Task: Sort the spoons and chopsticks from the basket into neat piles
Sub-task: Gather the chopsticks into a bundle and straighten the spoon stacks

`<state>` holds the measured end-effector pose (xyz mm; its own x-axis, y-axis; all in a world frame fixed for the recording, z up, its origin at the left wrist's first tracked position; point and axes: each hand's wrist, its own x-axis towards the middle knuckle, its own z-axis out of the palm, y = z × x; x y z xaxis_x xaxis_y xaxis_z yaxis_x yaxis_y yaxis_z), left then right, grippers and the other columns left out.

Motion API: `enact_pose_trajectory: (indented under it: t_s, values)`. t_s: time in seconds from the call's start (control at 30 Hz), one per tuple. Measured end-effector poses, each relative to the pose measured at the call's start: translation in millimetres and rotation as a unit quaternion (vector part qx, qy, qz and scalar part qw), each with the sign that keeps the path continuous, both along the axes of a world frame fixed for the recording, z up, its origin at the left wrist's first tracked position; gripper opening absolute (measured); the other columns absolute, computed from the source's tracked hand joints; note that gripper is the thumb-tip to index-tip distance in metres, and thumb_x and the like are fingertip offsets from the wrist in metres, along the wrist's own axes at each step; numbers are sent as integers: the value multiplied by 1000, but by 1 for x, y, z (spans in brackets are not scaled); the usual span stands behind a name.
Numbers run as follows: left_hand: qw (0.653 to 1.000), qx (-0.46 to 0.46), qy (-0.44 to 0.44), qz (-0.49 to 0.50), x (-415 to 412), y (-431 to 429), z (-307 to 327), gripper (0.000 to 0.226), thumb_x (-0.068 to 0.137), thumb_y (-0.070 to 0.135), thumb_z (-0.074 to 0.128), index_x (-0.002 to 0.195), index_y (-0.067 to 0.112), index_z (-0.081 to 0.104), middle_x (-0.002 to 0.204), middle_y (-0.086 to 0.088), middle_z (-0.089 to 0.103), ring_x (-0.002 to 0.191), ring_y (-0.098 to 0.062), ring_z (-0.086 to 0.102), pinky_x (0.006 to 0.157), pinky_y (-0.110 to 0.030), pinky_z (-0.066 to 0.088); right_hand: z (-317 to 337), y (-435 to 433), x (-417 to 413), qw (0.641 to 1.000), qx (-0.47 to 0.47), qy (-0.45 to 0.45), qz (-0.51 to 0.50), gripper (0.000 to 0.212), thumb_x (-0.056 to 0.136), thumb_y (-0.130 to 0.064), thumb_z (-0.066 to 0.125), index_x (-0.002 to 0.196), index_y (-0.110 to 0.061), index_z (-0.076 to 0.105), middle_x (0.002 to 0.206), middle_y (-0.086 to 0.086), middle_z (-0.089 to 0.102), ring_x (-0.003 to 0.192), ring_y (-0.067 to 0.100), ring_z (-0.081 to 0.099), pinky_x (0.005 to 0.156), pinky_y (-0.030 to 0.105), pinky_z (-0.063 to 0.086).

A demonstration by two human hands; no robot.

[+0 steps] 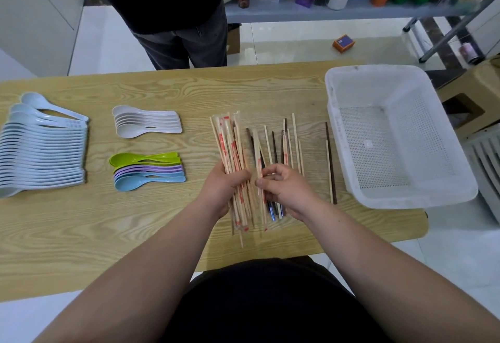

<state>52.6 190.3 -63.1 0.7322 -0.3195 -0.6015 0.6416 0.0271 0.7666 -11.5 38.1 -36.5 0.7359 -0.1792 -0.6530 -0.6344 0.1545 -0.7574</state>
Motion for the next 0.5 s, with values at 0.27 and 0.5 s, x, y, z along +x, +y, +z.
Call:
enact_pose_trajectory:
  t_s: [0.27, 0.5]
  values:
    - [998, -52, 20, -36, -8, -11, -6, 51, 74, 7, 71, 123, 0, 60, 113, -28, 69, 101, -44, 69, 91, -53, 56, -8, -2, 9, 998, -24, -39, -32, 15, 89, -7, 74, 95, -18, 66, 84, 2, 63, 79, 15, 62, 73, 30, 56]
    - [1000, 0, 20, -17, -11, -16, -21, 44, 79, 0, 75, 120, -1, 60, 101, -18, 73, 90, -30, 73, 73, -37, 58, -14, -8, 4, 999, -38, -22, 4, 17, 98, -9, 62, 92, -22, 72, 96, 1, 70, 86, 15, 67, 71, 25, 58]
